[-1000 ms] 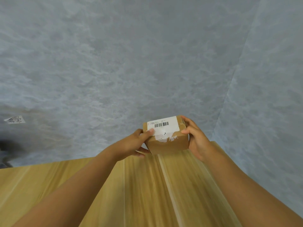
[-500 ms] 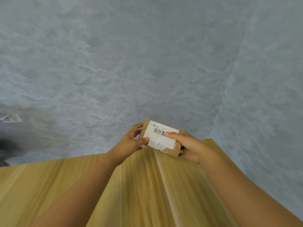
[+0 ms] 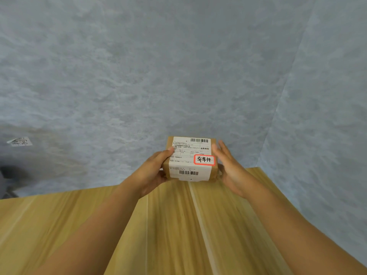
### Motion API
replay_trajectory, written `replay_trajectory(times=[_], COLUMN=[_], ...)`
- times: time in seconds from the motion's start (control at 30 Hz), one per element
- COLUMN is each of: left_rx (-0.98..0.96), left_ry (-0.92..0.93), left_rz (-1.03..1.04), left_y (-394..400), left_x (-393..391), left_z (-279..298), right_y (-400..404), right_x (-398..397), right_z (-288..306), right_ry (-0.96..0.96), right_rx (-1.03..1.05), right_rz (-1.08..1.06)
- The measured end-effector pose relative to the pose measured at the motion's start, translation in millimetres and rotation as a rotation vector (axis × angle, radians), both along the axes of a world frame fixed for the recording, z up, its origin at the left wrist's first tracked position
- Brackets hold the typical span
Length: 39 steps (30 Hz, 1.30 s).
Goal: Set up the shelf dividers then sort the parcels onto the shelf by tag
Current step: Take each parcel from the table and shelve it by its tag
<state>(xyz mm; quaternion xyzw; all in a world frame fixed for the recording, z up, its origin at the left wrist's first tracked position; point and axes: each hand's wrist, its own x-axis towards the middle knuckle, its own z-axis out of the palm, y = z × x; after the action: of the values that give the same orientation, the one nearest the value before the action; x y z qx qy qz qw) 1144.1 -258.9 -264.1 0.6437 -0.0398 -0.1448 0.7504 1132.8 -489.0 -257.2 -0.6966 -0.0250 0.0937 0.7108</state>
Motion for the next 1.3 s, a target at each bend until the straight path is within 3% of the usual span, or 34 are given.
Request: replay_trajectory(times=[0.13, 0.27, 0.37, 0.47, 0.53, 0.63, 0.9, 1.3], left_rx=[0.051, 0.163, 0.696, 1.286, 1.477, 1.608, 1.719, 1.446], left_ry=[-0.050, -0.123, -0.275, -0.429, -0.541, -0.714, -1.066, -1.347], left_rz=[-0.012, -0.019, 0.079, 0.033, 0.001, -0.043, -0.216, -0.430], left_y=[-0.3, -0.1, 4.5, 12.1, 12.8, 7.5, -7.4, -82.2], left_x=[1.5, 0.0, 4.5, 8.3, 6.2, -2.3, -42.3, -154.7], left_z=[1.3, -0.5, -7.7, -21.4, -26.9, -30.4, -26.0, 7.9], right_y=[-8.7, -19.7, -30.5, -38.8, -39.9, -37.0, -21.6, -41.8], right_x=[5.9, 12.7, 15.4, 10.3, -1.4, -28.9, -134.7, -327.6], right_z=[3.7, 1.2, -6.6, -21.2, -30.8, -37.6, -33.8, 6.3], right_ry=[0.160, 0.095, 0.046, 0.053, 0.079, 0.107, 0.102, 0.105], right_rx=[0.031, -0.019, -0.036, -0.039, -0.044, -0.067, -0.080, -0.085], right_rz=[0.008, -0.008, -0.078, -0.166, -0.214, -0.251, -0.461, -0.800])
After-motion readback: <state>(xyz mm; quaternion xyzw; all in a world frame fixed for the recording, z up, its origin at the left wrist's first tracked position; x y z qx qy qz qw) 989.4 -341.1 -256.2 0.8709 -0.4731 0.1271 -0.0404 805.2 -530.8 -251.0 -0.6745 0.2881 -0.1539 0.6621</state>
